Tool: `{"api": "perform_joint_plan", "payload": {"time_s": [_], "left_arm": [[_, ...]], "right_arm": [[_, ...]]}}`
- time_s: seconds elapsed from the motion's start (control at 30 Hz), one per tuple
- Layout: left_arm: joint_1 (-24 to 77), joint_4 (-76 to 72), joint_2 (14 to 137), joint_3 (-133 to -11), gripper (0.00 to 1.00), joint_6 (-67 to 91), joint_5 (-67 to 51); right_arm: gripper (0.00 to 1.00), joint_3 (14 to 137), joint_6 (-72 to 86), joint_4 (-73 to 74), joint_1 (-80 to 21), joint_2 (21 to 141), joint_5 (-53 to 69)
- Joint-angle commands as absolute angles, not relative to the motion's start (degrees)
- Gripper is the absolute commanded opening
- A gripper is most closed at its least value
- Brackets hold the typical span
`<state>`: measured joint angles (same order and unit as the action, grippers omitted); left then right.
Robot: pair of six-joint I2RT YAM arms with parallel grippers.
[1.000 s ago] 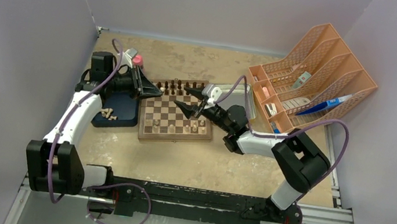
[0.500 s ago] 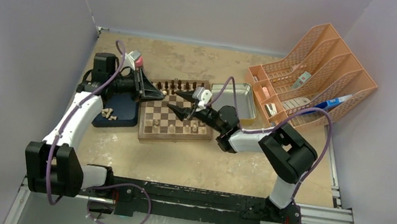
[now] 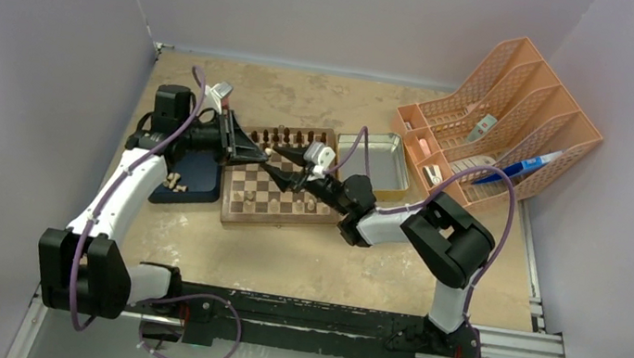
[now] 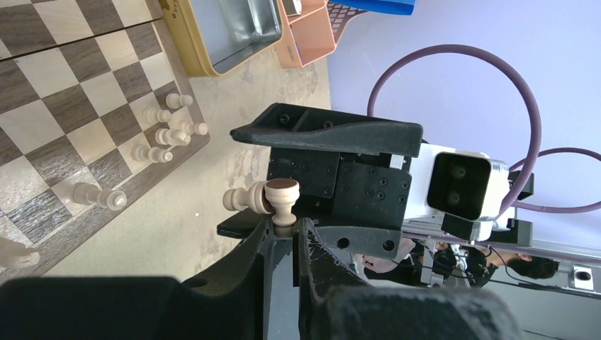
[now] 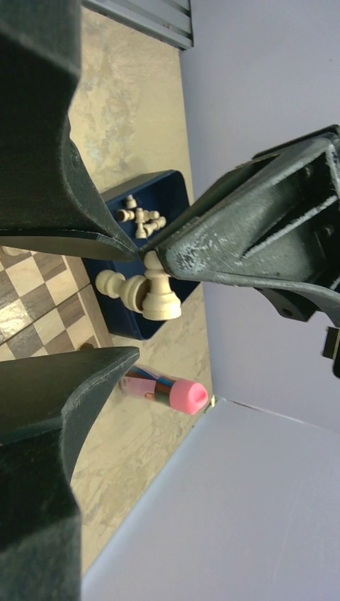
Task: Set up the chess pieces on the board
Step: Pick up the chess piece from the storage box, then place the chess piece on the chessboard.
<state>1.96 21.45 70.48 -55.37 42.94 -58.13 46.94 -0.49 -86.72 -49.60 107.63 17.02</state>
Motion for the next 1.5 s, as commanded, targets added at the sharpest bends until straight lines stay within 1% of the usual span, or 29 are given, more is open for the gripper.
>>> {"api": "perform_joint_plan", "payload": {"time_s": [0.0,0.07,0.1,0.17,0.23,0.3,0.33,0.43,0.57,0.8,1.03,1.17,1.27,1.37,1.47], "left_arm": [[2.6,19.7,69.0,-56.2,0.00,43.3,-58.7],[2.7,19.9,69.2,-56.1,0.00,43.0,-58.5],[2.7,20.1,69.2,-56.1,0.00,42.9,-58.3],[2.8,20.6,69.2,-56.5,0.00,42.1,-57.9],[2.8,22.3,69.6,-57.3,0.00,40.2,-57.2],[2.8,25.2,70.4,-58.9,0.00,37.0,-55.8],[2.8,27.1,70.8,-59.9,0.00,35.0,-55.1],[2.8,33.0,72.8,-63.2,0.00,27.9,-52.5],[2.8,40.6,75.4,-67.7,0.00,19.0,-46.2],[3.0,47.4,75.5,-76.4,0.00,8.4,-31.1],[4.6,52.8,79.1,-80.6,0.00,-1.4,-26.0],[7.9,53.7,80.0,-82.1,0.00,-7.3,-23.3],[13.0,53.1,79.6,-82.4,0.00,-16.4,-22.2],[19.7,52.7,79.7,-82.0,0.00,-23.0,-15.5],[21.9,55.2,82.6,-83.7,0.00,-25.3,-9.5]], "right_arm": [[0.50,48.0,-0.4,-94.2,-49.8,107.3,14.6],[0.45,47.9,-0.4,-94.4,-49.8,107.2,14.5],[0.41,47.7,-0.4,-94.4,-49.8,107.2,14.3],[0.29,47.0,-0.4,-94.4,-49.8,107.0,13.9],[0.20,45.5,-0.4,-94.8,-49.8,106.6,13.0],[0.12,43.5,-0.4,-95.0,-49.8,105.8,12.4],[0.10,42.3,-0.4,-94.8,-49.8,105.1,12.1],[0.08,38.8,1.5,-92.8,-49.8,102.1,9.8],[0.06,34.6,5.4,-88.5,-49.8,95.6,6.4],[0.08,28.9,8.9,-69.0,-50.1,78.1,1.8],[0.08,25.9,8.6,-53.2,-50.2,60.6,-2.1],[0.08,24.6,8.5,-47.3,-50.3,51.2,-3.0],[0.08,23.7,8.3,-44.4,-50.3,45.8,-3.2],[0.08,24.6,7.6,-40.0,-50.3,42.1,-4.1],[0.08,25.6,6.5,-36.1,-50.2,39.3,-5.1]]}}
